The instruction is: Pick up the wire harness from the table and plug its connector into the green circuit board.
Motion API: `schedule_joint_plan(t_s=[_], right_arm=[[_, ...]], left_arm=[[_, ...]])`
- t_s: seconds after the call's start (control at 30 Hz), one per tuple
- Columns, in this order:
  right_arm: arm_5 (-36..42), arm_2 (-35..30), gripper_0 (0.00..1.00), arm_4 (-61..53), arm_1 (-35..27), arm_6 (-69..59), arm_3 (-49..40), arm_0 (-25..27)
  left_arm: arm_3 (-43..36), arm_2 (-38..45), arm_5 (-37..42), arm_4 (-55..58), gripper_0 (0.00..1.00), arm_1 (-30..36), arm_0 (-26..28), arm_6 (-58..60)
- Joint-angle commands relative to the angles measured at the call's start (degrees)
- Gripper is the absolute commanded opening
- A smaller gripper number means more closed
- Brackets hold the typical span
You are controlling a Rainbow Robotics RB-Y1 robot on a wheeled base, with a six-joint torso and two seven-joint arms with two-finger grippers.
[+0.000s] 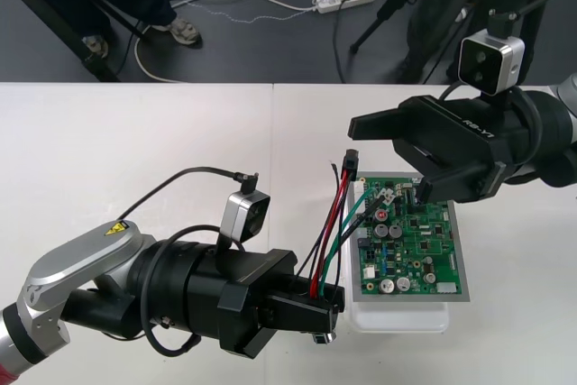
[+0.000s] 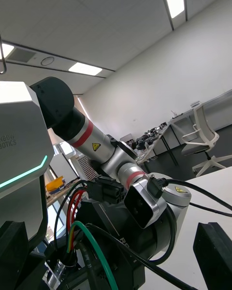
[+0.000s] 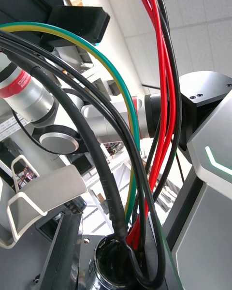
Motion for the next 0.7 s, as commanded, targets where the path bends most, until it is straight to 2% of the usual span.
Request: schedule_joint_plan(t_s=[0.03,0.6,0.63,0.7], right_arm=[[-0.3,-1.8,1.00,0.1,-0.6,1.7,-1.0,0.7],[-0.3,-1.2,1.00,0.2,6.6,1.7,-2.4,0.1],[-0.3,-1.2,0.98,0.2,6.7,1.6,-2.5,0.1],[-0.3,-1.1,0.87,0.2,6.9,1.7,-2.7,0.1]], left_arm=[[-2.1,-1.0,1.4,0.5,0.00,-1.3,-1.7,0.0],[-2.1,-1.0,1.4,0.6,0.00,-1.4,-1.6,0.0],[-2.1,-1.0,1.4,0.5,0.00,-1.3,-1.6,-0.1],[-2.1,-1.0,1.4,0.5,0.00,-1.3,-1.6,-0.1]])
